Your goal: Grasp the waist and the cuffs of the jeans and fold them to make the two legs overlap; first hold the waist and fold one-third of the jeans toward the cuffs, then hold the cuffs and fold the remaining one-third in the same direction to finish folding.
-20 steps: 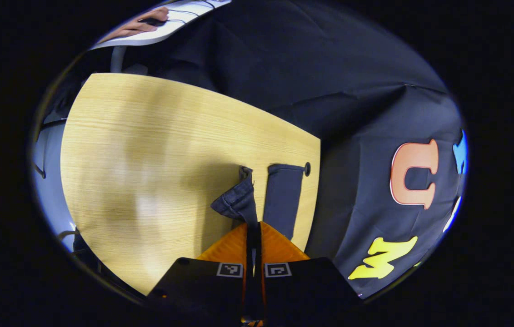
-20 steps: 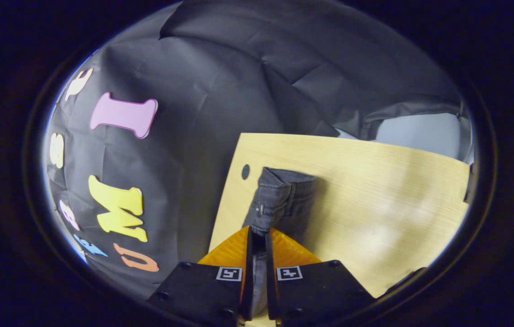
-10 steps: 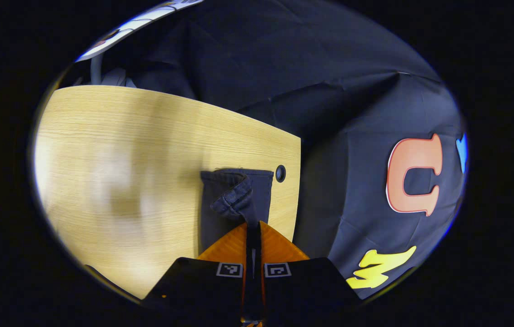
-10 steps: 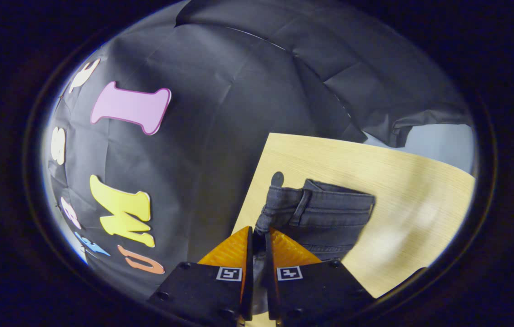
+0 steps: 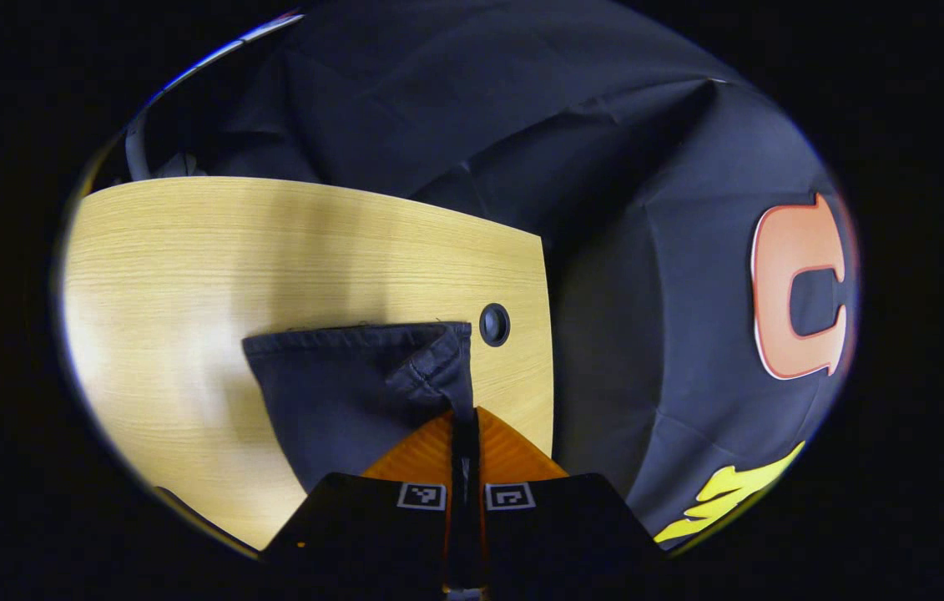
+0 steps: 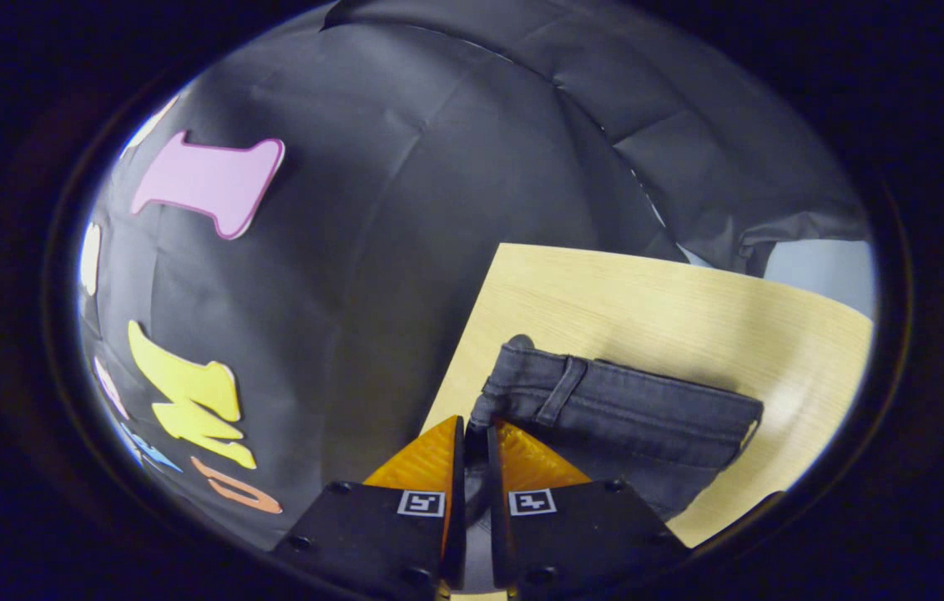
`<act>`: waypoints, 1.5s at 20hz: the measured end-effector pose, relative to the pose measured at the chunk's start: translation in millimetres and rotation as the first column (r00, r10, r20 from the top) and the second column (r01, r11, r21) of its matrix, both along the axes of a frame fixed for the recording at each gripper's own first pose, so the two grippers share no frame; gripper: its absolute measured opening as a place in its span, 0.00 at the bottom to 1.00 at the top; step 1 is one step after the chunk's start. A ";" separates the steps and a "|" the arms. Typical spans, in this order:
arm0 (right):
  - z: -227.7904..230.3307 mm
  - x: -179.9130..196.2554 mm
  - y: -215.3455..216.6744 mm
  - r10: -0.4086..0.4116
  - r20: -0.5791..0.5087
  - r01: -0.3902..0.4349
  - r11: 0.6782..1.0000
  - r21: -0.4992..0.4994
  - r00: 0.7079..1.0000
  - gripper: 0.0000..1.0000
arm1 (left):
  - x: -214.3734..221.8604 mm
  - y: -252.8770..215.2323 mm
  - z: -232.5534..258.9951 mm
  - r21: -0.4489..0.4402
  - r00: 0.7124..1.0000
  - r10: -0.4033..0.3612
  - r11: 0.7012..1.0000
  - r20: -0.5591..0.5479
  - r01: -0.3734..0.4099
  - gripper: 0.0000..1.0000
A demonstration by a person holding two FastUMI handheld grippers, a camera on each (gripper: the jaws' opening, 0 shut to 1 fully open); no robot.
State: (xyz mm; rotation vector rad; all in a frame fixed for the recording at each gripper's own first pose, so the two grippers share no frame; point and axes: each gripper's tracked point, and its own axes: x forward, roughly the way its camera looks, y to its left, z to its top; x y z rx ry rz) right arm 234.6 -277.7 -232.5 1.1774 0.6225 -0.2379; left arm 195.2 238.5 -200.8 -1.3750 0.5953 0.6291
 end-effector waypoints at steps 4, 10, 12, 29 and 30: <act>-25.9 17.4 5.1 -0.007 -0.030 0.006 1.000 -0.020 1.000 0.13 | 18.0 1.4 -30.5 0.041 0.998 -0.023 0.999 -0.057 0.025 0.04; -51.1 28.2 6.7 -0.002 -0.073 -0.004 0.997 -0.072 0.997 0.13 | 28.4 5.1 -41.0 0.109 0.997 -0.046 0.993 -0.066 0.053 0.05; -48.3 28.3 8.0 -0.011 -0.078 0.006 0.998 -0.067 0.997 0.12 | 37.0 16.4 -25.7 0.242 0.997 -0.072 0.967 -0.040 0.079 0.31; 41.5 -72.6 -13.1 0.065 -0.045 -0.076 0.951 -0.300 0.997 0.97 | 1.4 -104.1 219.3 0.962 0.781 -0.624 0.229 0.026 0.151 0.98; 36.5 -85.2 -13.5 0.046 -0.057 -0.060 0.961 -0.270 0.997 0.98 | -9.2 -112.6 228.4 0.971 0.774 -0.632 0.205 0.038 0.119 0.98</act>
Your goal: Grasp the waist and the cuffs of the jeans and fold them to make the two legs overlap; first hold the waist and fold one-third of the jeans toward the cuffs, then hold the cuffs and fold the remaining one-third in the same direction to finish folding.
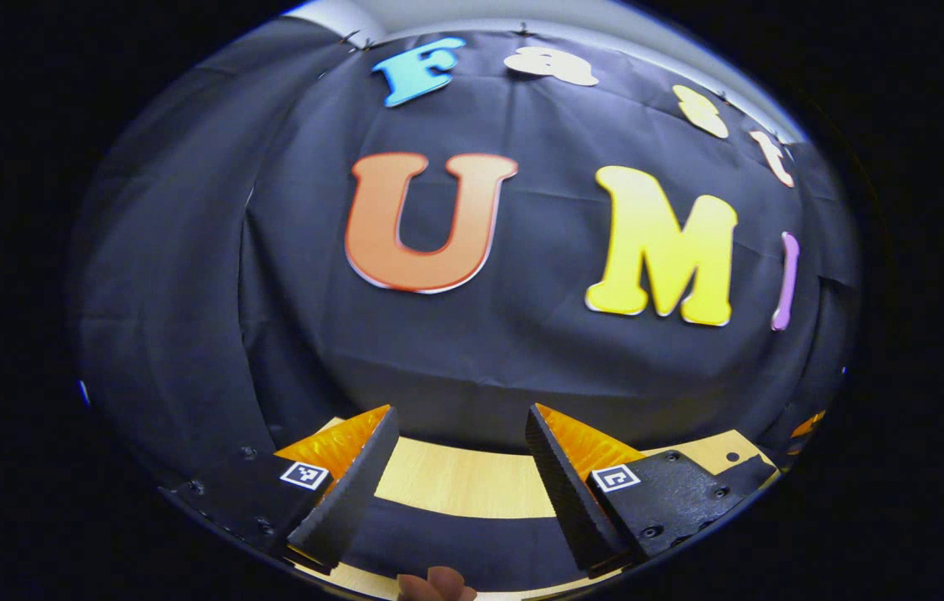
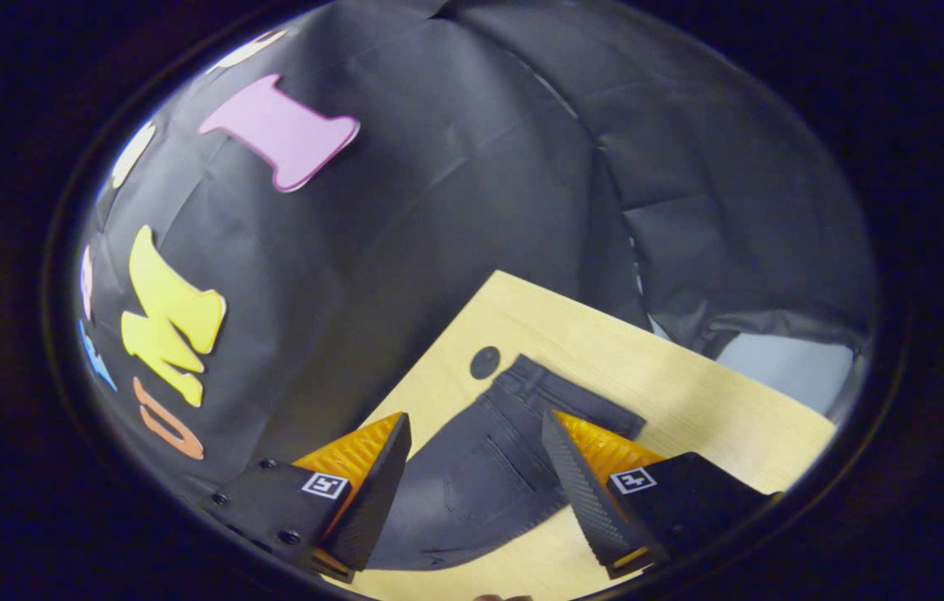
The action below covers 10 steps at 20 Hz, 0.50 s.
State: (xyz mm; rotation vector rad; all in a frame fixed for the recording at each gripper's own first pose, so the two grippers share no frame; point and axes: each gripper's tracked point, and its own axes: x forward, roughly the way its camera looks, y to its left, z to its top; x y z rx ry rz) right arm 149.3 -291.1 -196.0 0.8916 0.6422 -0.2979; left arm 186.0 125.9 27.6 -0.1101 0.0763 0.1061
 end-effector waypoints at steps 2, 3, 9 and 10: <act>-16.8 -23.3 -1.4 -0.037 -0.035 0.038 0.998 0.047 0.999 0.98 | -19.3 -20.9 2.5 0.066 0.999 -0.026 0.998 0.040 0.023 0.98; -25.7 -33.9 -1.0 -0.053 -0.053 0.057 0.996 0.072 0.997 0.98 | -27.4 -35.3 0.1 0.098 0.998 -0.060 0.994 0.027 0.057 1.00; -75.7 -48.4 3.4 -0.106 -0.121 0.128 0.974 0.188 0.987 0.98 | -81.9 -122.2 -0.5 0.139 0.978 -0.203 0.968 -0.040 0.207 0.98; -82.6 -46.6 3.1 -0.114 -0.131 0.139 0.969 0.204 0.985 0.92 | -88.1 -131.5 0.0 0.145 0.974 -0.222 0.963 -0.042 0.226 0.98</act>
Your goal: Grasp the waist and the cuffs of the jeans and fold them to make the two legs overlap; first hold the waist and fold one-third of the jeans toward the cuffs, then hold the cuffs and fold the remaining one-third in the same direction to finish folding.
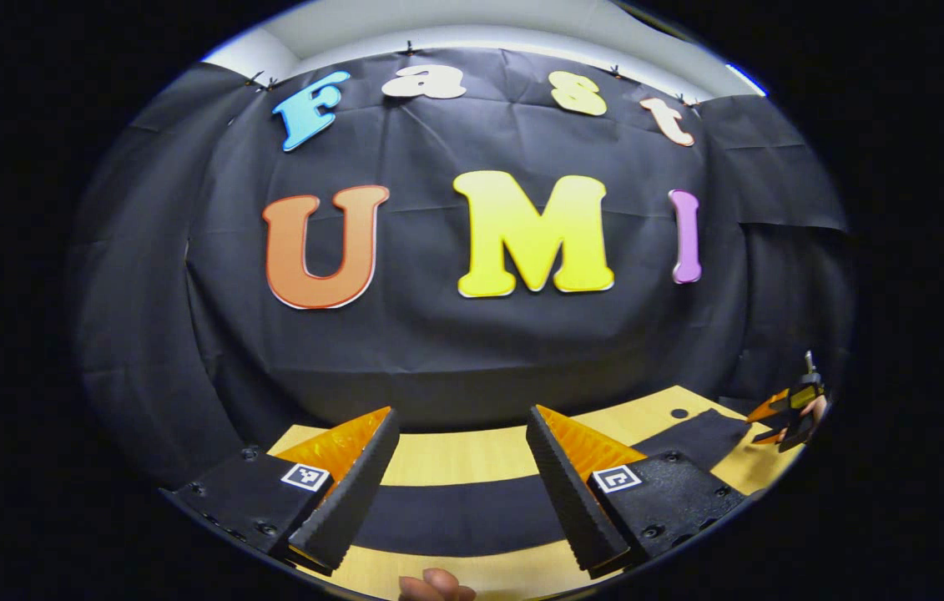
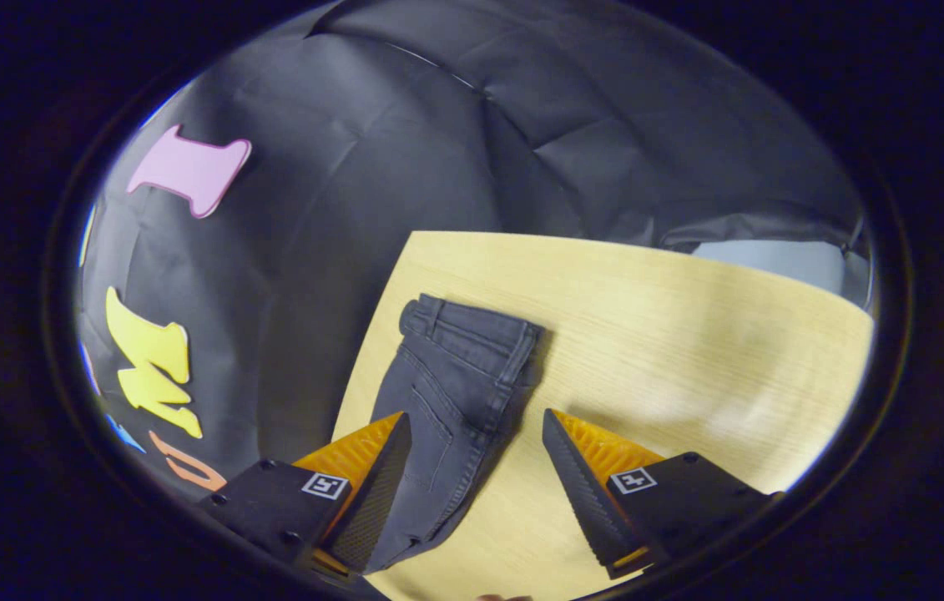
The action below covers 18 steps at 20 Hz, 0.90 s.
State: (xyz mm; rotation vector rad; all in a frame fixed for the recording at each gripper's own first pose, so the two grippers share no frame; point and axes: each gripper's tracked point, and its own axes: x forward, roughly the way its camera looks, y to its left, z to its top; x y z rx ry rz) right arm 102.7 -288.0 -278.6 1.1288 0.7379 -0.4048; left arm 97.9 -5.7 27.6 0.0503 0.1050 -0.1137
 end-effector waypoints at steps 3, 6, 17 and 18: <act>-15.6 10.2 2.4 -0.039 -0.004 0.039 0.997 0.069 0.999 0.97 | -8.5 -9.4 2.1 0.020 1.000 -0.015 1.000 -0.010 0.016 0.99; -18.2 29.2 13.2 -0.043 0.042 0.037 0.989 0.140 0.998 0.97 | -16.9 -13.7 5.5 -0.060 1.000 -0.013 0.998 -0.024 0.011 0.95; -43.7 34.4 10.0 -0.079 0.012 0.079 0.997 0.027 0.997 0.05 | -34.9 8.5 20.0 -0.102 0.997 0.068 0.992 -0.040 -0.072 0.99; -40.0 33.1 10.1 -0.063 0.007 0.063 0.998 -0.004 0.998 0.03 | -37.3 10.5 20.6 -0.102 0.996 0.074 0.992 -0.042 -0.078 0.99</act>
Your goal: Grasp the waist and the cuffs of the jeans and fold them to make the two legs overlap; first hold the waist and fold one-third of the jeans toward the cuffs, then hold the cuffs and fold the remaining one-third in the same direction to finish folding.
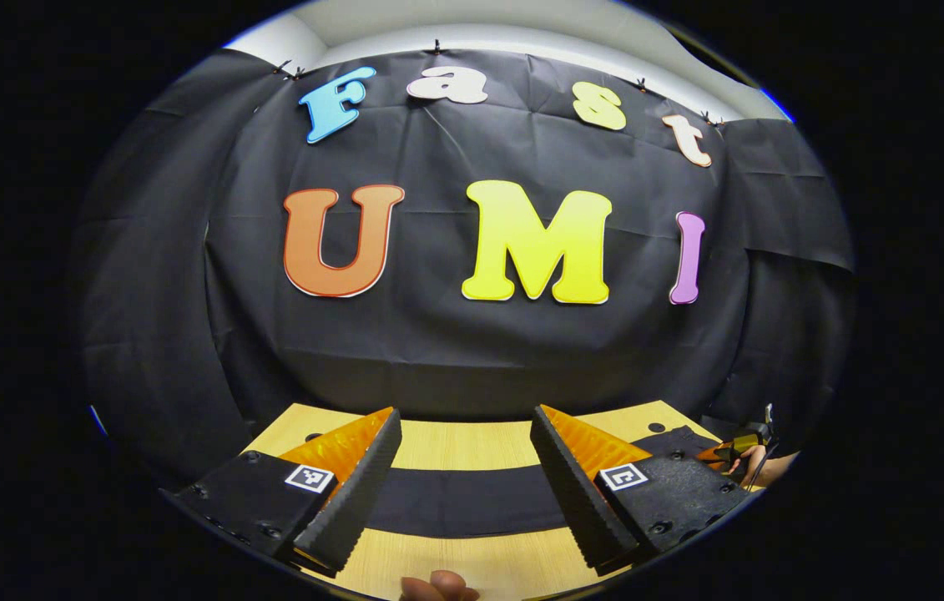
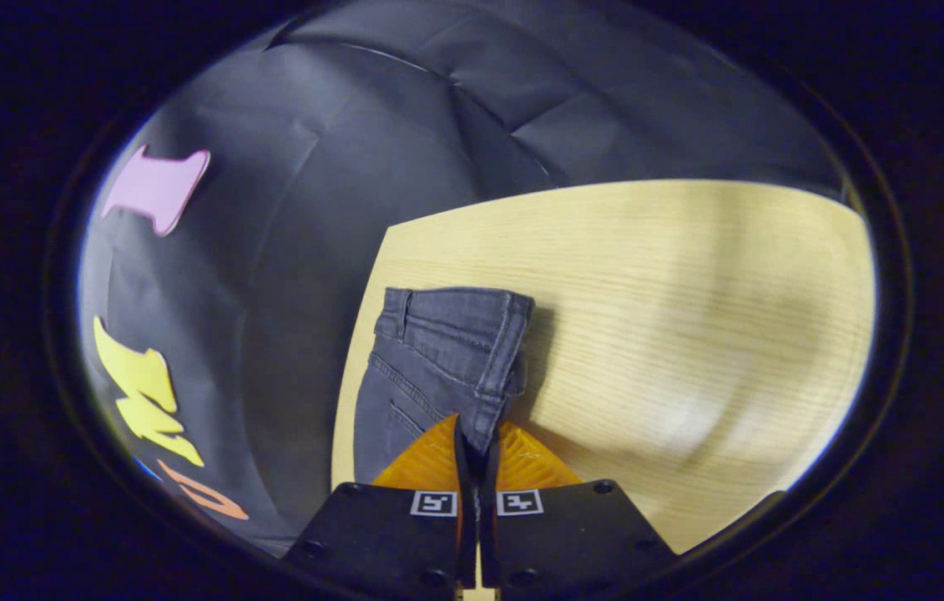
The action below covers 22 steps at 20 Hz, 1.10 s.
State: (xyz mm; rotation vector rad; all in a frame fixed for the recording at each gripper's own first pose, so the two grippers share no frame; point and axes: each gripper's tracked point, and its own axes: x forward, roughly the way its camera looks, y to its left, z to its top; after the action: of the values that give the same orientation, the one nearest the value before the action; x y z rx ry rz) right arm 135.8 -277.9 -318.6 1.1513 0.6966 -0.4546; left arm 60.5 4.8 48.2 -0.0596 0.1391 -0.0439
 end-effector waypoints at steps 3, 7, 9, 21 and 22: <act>12.8 4.5 1.3 0.040 0.005 -0.040 0.995 -0.089 0.999 0.02 | -7.7 6.4 0.6 0.001 1.000 0.017 1.000 -0.001 -0.017 0.99; 48.8 7.5 13.2 0.176 -0.001 -0.167 0.931 -0.324 0.984 0.03 | -19.1 16.3 -2.8 0.001 0.999 0.031 1.000 -0.017 -0.031 0.99; 67.0 15.8 22.2 0.243 -0.003 -0.221 0.877 -0.427 0.970 0.02 | -24.0 23.2 -3.6 0.004 0.999 0.042 0.999 -0.018 -0.042 0.99; 164.9 13.2 105.6 0.543 -0.062 -0.360 0.463 -0.810 0.838 0.02 | -53.5 56.7 -3.5 -0.036 0.993 0.117 0.992 -0.021 -0.118 0.99; 170.8 15.2 111.2 0.559 -0.064 -0.364 0.444 -0.819 0.826 0.02 | -56.3 60.4 -3.3 -0.038 0.992 0.122 0.992 -0.019 -0.123 0.99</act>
State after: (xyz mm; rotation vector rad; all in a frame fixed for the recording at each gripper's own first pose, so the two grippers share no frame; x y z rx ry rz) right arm 151.1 -166.7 -147.8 0.0779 0.4807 -0.1111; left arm 4.3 65.2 44.8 -0.1079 0.1511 0.0768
